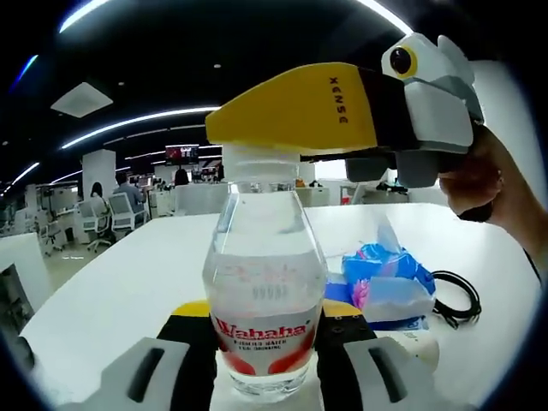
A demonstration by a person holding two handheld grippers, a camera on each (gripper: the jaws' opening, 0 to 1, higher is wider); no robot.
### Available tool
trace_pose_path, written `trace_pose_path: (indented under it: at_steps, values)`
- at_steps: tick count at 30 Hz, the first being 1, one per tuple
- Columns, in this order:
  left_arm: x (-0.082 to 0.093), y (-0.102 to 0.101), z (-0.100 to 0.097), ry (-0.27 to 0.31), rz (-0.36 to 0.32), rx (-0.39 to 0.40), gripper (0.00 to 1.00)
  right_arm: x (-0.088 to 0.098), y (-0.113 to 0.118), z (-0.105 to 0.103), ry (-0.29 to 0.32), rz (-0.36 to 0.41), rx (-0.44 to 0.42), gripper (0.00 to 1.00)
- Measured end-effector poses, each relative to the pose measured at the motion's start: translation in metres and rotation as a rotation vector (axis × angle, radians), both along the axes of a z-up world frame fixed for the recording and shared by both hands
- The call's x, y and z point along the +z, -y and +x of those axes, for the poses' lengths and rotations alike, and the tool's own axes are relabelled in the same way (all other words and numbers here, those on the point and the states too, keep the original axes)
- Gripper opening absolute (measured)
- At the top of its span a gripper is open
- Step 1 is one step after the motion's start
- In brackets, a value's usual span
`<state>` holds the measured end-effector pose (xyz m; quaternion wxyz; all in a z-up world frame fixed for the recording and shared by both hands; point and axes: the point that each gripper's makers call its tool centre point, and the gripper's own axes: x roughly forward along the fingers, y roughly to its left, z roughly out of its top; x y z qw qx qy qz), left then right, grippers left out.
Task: Arrange the tabletop items into an orderly group along one side of the table until the central work area is clear of visible clutter.
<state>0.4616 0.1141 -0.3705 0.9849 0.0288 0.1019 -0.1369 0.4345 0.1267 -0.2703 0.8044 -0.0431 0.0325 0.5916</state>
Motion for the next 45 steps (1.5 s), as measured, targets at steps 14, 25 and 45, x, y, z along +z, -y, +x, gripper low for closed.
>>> trace_pose_path:
  at_steps: [14, 25, 45]
  values:
    - [0.021, -0.003, -0.014, 0.053, -0.024, 0.001, 0.39, 0.013, 0.031, -0.003, 0.033, 0.026, -0.084, 0.26]
    - [0.034, -0.009, -0.025, 0.097, 0.013, 0.021, 0.36, 0.012, 0.050, -0.009, 0.034, 0.015, -0.110, 0.27]
    - [0.042, -0.012, -0.057, 0.161, -0.003, 0.028, 0.32, 0.000, 0.097, -0.035, 0.049, 0.023, -0.183, 0.29]
